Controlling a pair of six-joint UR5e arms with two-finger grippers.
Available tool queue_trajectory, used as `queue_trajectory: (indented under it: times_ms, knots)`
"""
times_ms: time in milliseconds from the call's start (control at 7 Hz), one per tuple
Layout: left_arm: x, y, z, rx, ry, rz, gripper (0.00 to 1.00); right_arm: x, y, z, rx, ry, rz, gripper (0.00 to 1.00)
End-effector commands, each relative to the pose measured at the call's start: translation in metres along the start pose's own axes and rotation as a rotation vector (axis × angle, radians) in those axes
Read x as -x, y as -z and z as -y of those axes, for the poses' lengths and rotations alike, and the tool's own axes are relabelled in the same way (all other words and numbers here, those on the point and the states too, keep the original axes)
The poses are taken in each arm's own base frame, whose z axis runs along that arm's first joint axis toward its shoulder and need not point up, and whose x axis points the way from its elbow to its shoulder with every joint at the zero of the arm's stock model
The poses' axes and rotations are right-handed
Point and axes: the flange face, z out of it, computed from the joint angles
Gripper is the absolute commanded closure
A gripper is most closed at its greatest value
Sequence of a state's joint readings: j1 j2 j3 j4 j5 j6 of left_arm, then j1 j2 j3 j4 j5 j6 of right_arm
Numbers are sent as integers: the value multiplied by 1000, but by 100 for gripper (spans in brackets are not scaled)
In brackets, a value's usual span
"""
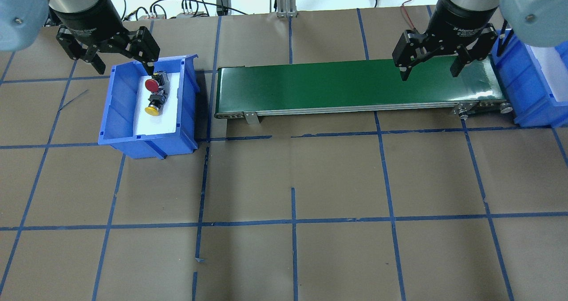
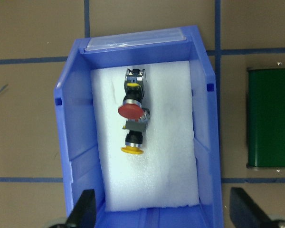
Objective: Transport two buttons from left to right
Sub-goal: 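Move the left gripper down over the buttons in the blue bin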
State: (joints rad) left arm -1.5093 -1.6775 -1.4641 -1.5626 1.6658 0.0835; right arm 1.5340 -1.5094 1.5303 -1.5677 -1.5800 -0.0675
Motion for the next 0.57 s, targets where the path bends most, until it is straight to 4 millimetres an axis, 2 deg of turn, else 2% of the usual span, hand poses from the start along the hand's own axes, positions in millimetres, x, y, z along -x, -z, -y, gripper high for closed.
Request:
queue_trajectory:
  times_ms: [0, 143, 429]
  knots:
    - [-3, 4, -2, -7, -2, -10, 0, 0, 0, 0, 1, 0, 0, 0]
    - [-3, 7, -4, -15, -1, -14, 0, 0, 0, 0, 1, 0, 0, 0]
    - [16, -6, 15, -30, -2, -13, 0, 0, 0, 0, 1, 0, 0, 0]
